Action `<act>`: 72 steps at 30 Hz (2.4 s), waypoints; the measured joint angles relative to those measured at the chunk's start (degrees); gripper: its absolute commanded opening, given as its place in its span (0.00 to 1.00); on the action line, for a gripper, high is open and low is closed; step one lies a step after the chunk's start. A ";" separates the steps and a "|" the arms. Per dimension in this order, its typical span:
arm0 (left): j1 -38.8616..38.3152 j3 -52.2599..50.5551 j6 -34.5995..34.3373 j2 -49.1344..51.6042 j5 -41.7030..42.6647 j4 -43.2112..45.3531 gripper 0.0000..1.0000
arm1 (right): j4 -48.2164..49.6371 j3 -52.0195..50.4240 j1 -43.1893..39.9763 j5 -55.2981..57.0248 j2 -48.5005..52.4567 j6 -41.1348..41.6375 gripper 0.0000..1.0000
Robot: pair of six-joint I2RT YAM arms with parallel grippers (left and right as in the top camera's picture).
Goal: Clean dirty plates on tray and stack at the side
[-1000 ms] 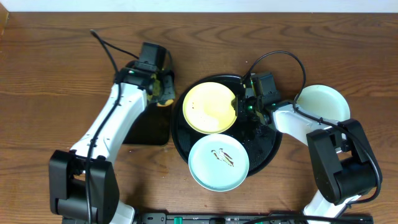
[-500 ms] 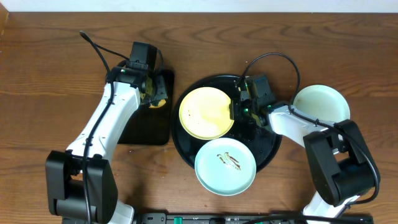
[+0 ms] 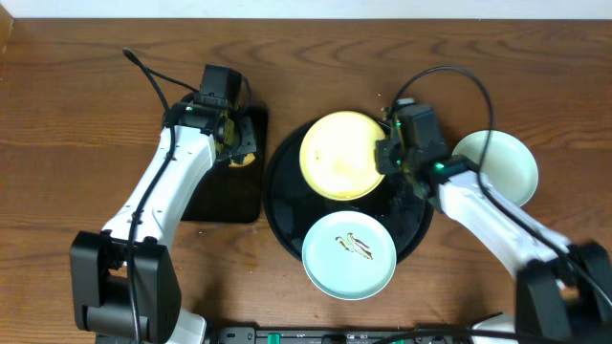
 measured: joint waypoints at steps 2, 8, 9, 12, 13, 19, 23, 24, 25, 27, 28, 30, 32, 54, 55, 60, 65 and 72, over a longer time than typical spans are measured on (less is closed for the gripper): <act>0.00 0.00 0.00 0.00 0.00 0.00 0.08 | -2.08 0.04 -0.11 2.21 -2.05 -2.08 0.01; 0.00 0.00 0.00 0.00 0.00 0.00 0.08 | -6.58 0.04 -0.15 6.16 -3.06 -6.21 0.01; 0.00 0.00 0.00 0.00 0.00 0.00 0.08 | -6.60 0.04 -0.15 6.38 -3.10 -6.43 0.01; 0.00 0.00 0.00 0.00 0.00 0.00 0.08 | -7.04 0.04 -0.15 6.56 -3.43 -7.02 0.01; 0.00 0.00 0.00 0.00 0.00 0.00 0.08 | -7.67 0.04 -0.15 6.49 -3.52 -7.15 0.01; 0.00 0.00 0.00 0.00 0.00 0.00 0.08 | -9.33 0.04 -2.49 5.66 -3.67 -6.49 0.01; 0.00 0.00 0.00 0.00 0.00 -0.02 0.08 | -9.42 0.04 -6.47 2.05 -3.69 -3.39 0.01; 0.00 0.00 -0.02 0.00 0.00 0.00 0.08 | -9.57 0.04 -7.43 1.05 -3.69 -2.47 0.01; 0.00 0.00 0.00 0.00 0.00 0.00 0.08 | -9.84 0.04 -8.31 0.04 -3.69 -1.49 0.01; 0.00 0.00 -0.02 0.00 0.00 0.00 0.08 | -10.60 0.04 -9.33 -2.16 -3.69 0.11 0.01; 0.00 0.00 0.00 0.00 0.00 -0.02 0.08 | -10.80 0.04 -9.46 -2.69 -3.69 0.31 0.01; 0.00 0.00 0.00 0.00 0.00 0.00 0.08 | -12.13 0.04 -9.49 -4.70 -3.69 1.09 0.01; 0.00 0.00 -0.02 0.00 0.00 0.00 0.08 | -13.73 0.04 -9.49 -6.23 -3.69 1.51 0.01; 0.00 0.00 0.00 0.00 0.00 -0.02 0.08 | -12.96 0.04 -9.49 -5.62 -3.69 4.46 0.01; 0.00 0.00 -0.02 0.00 0.00 -0.02 0.08 | -12.76 0.04 -9.46 -6.29 -3.69 4.39 0.01; 0.00 0.00 0.00 0.00 0.00 0.00 0.08 | -14.14 0.04 -9.49 -5.79 -3.69 3.80 0.01; 0.00 0.00 -0.02 0.00 0.00 0.00 0.08 | -11.17 0.04 -9.81 -5.55 -3.72 1.95 0.01; 0.00 0.00 0.00 0.00 0.00 -0.02 0.08 | -11.87 1.20 -9.81 -0.63 -4.81 -4.68 0.01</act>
